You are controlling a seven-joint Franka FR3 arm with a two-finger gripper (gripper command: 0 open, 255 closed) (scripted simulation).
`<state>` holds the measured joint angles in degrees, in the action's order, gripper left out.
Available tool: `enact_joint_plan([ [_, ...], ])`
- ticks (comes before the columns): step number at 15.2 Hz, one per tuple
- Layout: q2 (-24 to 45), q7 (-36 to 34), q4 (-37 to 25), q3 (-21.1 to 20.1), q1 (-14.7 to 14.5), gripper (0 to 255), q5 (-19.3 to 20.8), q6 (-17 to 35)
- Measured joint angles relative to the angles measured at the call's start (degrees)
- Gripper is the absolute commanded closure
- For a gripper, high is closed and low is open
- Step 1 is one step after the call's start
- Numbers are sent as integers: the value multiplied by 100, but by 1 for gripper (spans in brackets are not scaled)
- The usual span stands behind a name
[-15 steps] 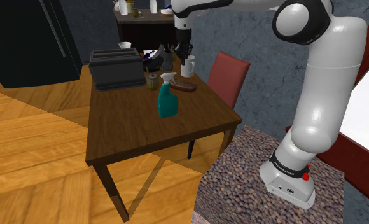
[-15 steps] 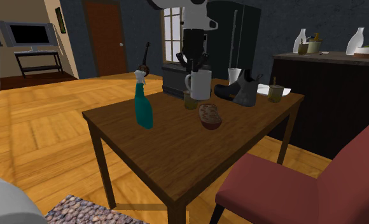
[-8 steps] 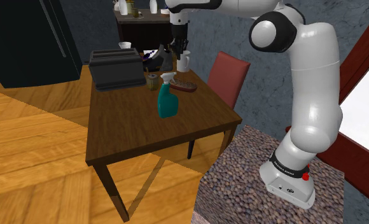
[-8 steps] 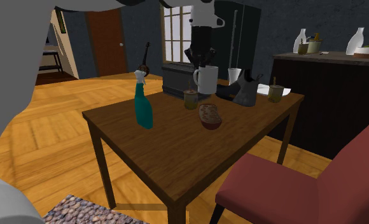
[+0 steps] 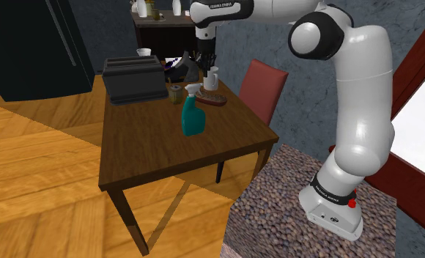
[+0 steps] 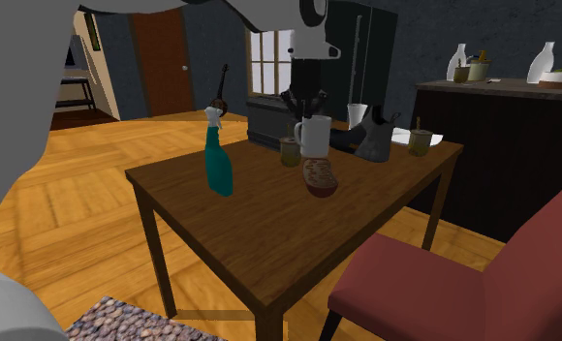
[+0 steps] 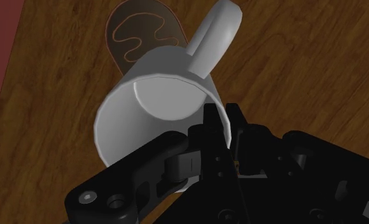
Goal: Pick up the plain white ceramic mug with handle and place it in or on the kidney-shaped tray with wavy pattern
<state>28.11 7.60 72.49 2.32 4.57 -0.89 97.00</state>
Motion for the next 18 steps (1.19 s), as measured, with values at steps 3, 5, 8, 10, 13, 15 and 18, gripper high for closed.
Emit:
enact_joint_plan([
  [3,33,7,186,0,3,255,-2,221],
  [5,42,8,318,0,2,255,-3,360],
  [8,37,13,567,0,2,255,-3,604],
  [10,75,9,650,-2,-1,255,-4,725],
  [13,62,4,710,-4,-6,255,-4,781],
  [15,62,3,712,-4,-7,255,-4,786],
  [18,64,3,713,-4,-6,0,-4,786],
])
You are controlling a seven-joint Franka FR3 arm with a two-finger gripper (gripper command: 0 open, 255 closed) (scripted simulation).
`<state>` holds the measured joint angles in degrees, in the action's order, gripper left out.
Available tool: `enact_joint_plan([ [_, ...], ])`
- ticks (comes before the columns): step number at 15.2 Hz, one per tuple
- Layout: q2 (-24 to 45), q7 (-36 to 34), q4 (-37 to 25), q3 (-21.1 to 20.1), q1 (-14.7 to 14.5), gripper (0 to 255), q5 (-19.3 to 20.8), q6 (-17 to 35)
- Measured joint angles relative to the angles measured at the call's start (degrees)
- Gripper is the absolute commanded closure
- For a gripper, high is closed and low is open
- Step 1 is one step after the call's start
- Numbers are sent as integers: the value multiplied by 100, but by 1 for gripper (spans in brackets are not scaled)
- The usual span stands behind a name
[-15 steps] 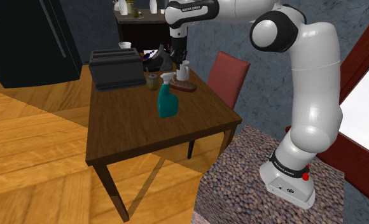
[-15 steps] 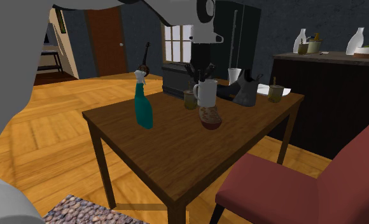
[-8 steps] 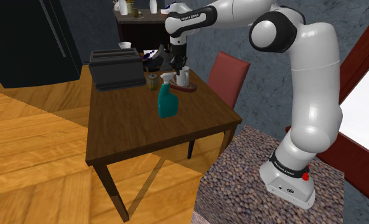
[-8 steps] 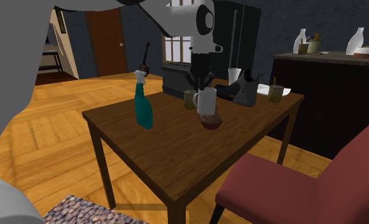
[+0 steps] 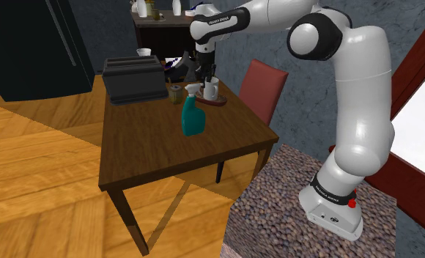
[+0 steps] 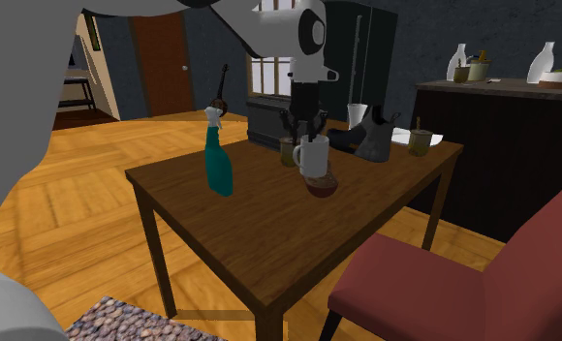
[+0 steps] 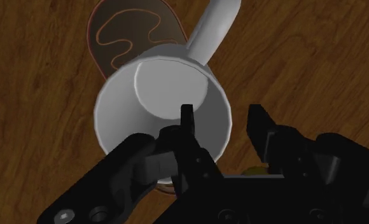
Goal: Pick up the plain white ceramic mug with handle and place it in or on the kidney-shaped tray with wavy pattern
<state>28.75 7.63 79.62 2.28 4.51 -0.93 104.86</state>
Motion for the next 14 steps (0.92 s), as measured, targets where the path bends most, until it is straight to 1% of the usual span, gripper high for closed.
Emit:
enact_joint_plan([
  [5,5,0,-1,1,1,0,0,-1],
  [10,41,-11,-714,-1,1,0,1,-670],
  [14,29,-3,-762,2,8,0,1,-737],
])
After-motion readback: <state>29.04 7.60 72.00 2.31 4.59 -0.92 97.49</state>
